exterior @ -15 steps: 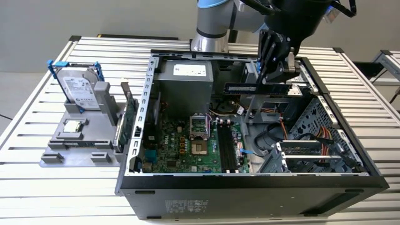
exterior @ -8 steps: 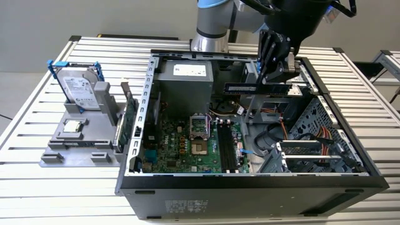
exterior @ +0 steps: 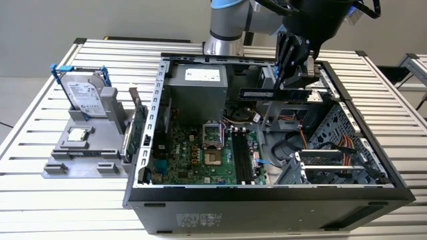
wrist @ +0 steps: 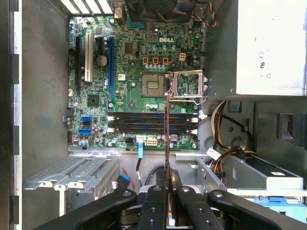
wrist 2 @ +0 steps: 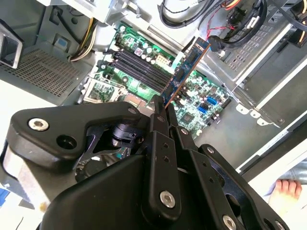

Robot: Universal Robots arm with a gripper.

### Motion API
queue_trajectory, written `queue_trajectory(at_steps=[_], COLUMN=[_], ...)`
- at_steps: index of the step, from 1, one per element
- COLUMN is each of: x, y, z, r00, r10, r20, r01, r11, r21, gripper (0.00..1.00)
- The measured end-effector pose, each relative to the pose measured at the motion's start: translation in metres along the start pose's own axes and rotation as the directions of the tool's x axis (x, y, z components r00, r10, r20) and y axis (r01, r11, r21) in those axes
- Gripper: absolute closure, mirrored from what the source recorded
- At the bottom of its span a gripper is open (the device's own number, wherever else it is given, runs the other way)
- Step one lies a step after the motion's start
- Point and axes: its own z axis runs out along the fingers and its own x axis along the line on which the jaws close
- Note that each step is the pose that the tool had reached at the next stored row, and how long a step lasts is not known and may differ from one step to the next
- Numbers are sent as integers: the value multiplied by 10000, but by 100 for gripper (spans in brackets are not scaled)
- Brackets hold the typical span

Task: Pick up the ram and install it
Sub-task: 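Insert the ram into the slot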

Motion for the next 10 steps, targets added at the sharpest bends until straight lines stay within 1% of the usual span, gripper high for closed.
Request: queue_trajectory(at_steps=[10], x=[0], y=[0], z=[1], r00=[10000], r10=[45], r20=[3], r01=[-45], r11=[10000], r21=[-1], gripper=[100])
